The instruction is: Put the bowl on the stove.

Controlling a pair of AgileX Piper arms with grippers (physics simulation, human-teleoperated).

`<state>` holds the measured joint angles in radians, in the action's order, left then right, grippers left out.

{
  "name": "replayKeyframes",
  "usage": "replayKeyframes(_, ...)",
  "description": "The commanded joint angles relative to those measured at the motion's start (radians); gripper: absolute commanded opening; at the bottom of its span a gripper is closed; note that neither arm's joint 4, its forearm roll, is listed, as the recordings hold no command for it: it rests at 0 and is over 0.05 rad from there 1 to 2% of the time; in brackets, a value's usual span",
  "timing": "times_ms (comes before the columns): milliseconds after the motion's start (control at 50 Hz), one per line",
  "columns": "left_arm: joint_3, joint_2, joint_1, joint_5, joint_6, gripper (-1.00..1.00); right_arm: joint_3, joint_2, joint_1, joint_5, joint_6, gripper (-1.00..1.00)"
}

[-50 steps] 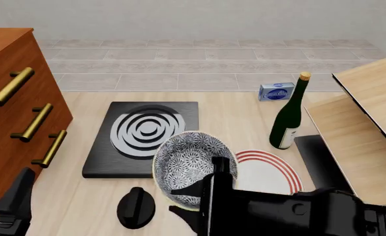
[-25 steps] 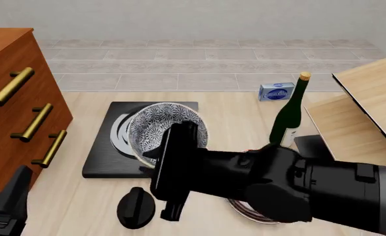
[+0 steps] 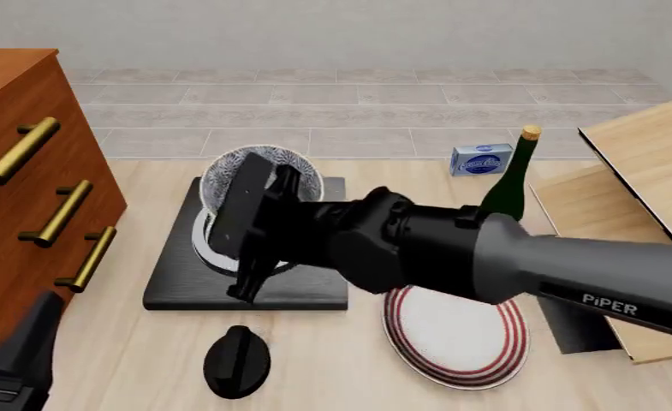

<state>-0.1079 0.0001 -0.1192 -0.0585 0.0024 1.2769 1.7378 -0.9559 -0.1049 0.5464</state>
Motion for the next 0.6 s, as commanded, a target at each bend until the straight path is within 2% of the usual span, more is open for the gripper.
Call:
replayKeyframes(20,0.010,0.000,-0.016,0.004,-0.001,1.00,0.171,0.141,0.034,-0.035,-0.007,-1.00)
replayKeyframes(340,0.030,0.000,0.021,0.015,0.002,1.00,0.329,0.280,0.040,-0.082,-0.008,-1.00)
replayKeyframes(600,0.020,0.000,0.033,0.009,0.006,1.00,0.343,0.327,0.048,-0.074,-0.029,-1.00)
